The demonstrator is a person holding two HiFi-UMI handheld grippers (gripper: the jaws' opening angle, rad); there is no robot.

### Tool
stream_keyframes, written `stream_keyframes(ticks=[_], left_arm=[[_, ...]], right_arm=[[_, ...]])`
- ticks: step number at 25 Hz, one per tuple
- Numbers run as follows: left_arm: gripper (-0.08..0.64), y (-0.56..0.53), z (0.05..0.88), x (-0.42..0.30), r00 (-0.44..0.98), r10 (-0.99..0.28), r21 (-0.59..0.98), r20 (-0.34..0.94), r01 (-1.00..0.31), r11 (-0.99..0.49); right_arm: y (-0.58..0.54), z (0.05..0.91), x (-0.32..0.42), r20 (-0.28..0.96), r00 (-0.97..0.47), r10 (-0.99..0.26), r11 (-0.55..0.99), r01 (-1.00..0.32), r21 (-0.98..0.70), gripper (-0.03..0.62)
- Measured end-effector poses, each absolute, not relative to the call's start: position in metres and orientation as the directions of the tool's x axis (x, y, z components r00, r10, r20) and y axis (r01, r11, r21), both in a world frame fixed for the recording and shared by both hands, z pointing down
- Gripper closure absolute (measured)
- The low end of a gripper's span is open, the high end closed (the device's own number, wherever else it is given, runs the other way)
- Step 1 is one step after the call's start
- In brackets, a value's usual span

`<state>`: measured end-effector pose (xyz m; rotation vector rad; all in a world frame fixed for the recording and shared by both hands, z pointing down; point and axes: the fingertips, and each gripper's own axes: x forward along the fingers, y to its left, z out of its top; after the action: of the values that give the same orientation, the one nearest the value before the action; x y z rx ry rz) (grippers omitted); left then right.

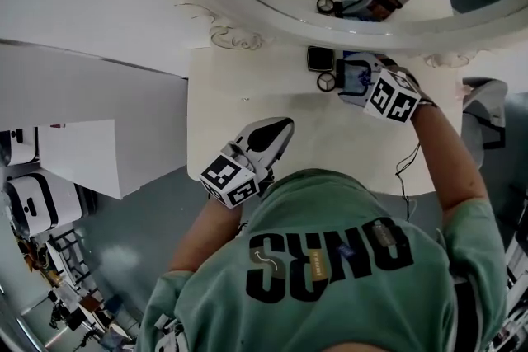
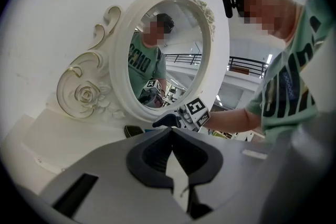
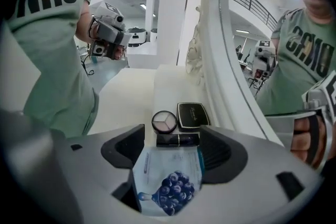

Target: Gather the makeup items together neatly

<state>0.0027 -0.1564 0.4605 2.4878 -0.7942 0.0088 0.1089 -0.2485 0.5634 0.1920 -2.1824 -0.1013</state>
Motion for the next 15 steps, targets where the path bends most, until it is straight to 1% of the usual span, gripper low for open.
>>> stream_keyframes(ticks=[5, 15], left_arm=[[0.551, -0.164, 0.475, 0.005, 0.845, -0.509, 0.514, 0.162, -0.512, -0.688], [0.551, -0.167, 0.484, 0.001, 0.857, -0.487, 0.526, 0.169, -0.496, -0.691]], right_arm=[[-0.258, 0.580, 0.110, 0.821, -0.549, -0.160, 0.987, -0.109, 0.120, 0.256], [-0.259, 0.599, 0.104, 0.832, -0.538, -0.133, 0.991, -0.101, 0.093, 0.250]])
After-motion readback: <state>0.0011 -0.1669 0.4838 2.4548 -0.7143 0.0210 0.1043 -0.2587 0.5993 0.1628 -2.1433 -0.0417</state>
